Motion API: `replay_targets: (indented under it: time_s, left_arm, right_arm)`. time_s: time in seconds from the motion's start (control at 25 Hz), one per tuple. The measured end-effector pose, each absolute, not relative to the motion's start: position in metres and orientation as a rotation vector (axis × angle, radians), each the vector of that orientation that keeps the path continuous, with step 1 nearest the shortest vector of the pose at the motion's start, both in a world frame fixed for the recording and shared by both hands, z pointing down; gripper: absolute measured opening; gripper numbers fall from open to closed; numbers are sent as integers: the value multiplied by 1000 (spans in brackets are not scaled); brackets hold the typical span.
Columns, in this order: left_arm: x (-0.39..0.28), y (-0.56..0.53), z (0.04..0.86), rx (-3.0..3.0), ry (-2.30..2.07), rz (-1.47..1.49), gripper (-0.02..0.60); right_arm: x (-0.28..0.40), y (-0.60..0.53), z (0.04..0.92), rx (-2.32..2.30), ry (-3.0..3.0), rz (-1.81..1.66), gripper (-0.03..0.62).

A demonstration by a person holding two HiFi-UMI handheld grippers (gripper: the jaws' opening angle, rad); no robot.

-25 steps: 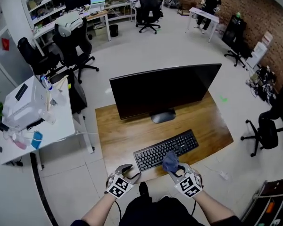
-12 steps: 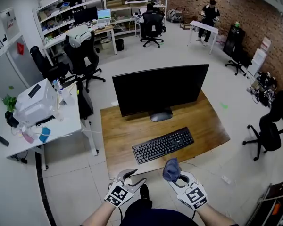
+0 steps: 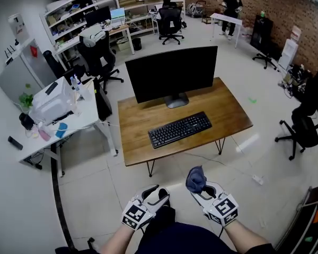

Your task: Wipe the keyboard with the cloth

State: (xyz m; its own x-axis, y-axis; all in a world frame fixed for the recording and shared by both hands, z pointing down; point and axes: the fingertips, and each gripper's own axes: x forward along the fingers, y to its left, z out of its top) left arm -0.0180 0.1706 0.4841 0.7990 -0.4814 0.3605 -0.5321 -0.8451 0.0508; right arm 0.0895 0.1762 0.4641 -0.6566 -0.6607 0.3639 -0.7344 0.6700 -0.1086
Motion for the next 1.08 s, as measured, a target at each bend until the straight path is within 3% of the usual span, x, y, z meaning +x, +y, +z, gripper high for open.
replay_targets:
  time_s: [0.36, 1.08]
  left_arm:
    - [-35, 249, 458, 2870, -799, 513, 219]
    - [-123, 318, 442, 2991, -746, 506, 219]
  right_arm:
    - [82, 258, 447, 1169, -2627, 476, 130]
    - [-9, 328, 427, 1278, -2682, 565, 130]
